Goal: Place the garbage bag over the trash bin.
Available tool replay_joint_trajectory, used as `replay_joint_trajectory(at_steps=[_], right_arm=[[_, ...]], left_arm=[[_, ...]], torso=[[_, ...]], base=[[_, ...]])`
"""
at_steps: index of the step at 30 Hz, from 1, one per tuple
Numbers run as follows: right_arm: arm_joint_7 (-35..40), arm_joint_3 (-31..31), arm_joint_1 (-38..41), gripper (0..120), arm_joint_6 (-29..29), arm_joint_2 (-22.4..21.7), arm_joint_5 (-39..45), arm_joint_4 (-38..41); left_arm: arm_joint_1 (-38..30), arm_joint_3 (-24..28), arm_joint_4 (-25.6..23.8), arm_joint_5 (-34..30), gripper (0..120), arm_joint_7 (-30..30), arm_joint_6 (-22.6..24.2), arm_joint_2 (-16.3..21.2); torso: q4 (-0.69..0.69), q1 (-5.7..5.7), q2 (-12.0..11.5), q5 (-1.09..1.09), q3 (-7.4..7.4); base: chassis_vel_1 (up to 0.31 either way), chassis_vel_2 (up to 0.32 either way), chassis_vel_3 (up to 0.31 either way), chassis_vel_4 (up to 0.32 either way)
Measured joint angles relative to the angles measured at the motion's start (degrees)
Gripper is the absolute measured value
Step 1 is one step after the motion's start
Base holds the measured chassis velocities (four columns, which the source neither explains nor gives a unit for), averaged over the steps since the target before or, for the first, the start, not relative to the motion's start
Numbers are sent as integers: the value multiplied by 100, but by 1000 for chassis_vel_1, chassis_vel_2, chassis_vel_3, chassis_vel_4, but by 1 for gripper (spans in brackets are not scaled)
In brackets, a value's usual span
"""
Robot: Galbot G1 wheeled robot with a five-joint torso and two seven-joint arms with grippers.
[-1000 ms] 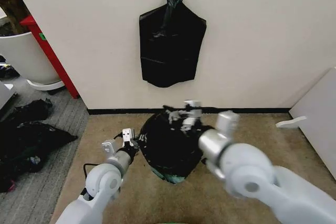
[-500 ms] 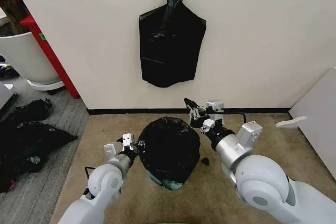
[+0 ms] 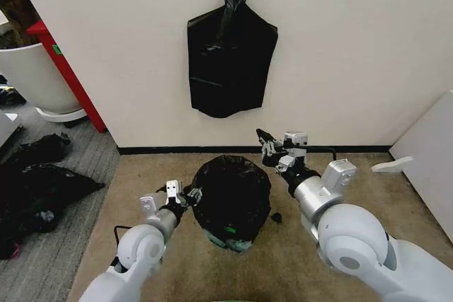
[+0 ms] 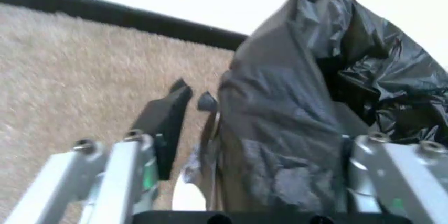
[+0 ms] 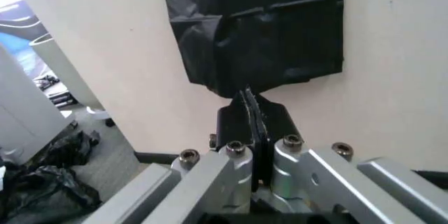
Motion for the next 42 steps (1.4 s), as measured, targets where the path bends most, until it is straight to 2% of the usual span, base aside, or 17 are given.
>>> replay_joint_trajectory(at_steps=[3,4,7,10,16,21,28,36,42], right_arm=[[57,1,-2,0,4,13,59,-24],[57,1,-2,0,4,13,59,-24],[64,18,36,0,18,31,111,-88],[64,27,50,0,37,37,167,-163],[63,23,50,0,49,36,216,-256],[54,14,67,0,51,29,232,-323],[42,-28,58,0,52,12,239,-368],[20,-67,67,0,51,-1,274,-406],[-1,-80,69,0,32,-5,280,-415]], left_arm=[[133,-111,-135,70,79,-1,-3,110],[133,-111,-135,70,79,-1,-3,110],[239,-193,-186,100,92,16,36,199],[307,-228,-233,99,99,194,44,257],[366,-239,-250,191,100,728,-34,282],[382,-255,-257,204,100,767,-41,282],[498,-305,-191,-55,100,1021,-199,304],[641,-358,-157,-268,100,1728,-394,353],[620,-350,-138,-147,100,1650,-450,338]], torso=[[0,0,0,0,0],[0,0,0,0,0],[0,0,0,0,0],[0,0,0,0,0],[0,0,0,0,0],[0,1,0,0,0],[0,0,0,0,0],[0,1,0,0,0],[0,0,0,0,0]], base=[[0,0,0,0],[0,0,0,0],[0,0,0,0],[0,0,0,0],[0,0,0,0],[0,0,0,0],[0,0,0,0],[0,0,0,0],[0,0,0,0]])
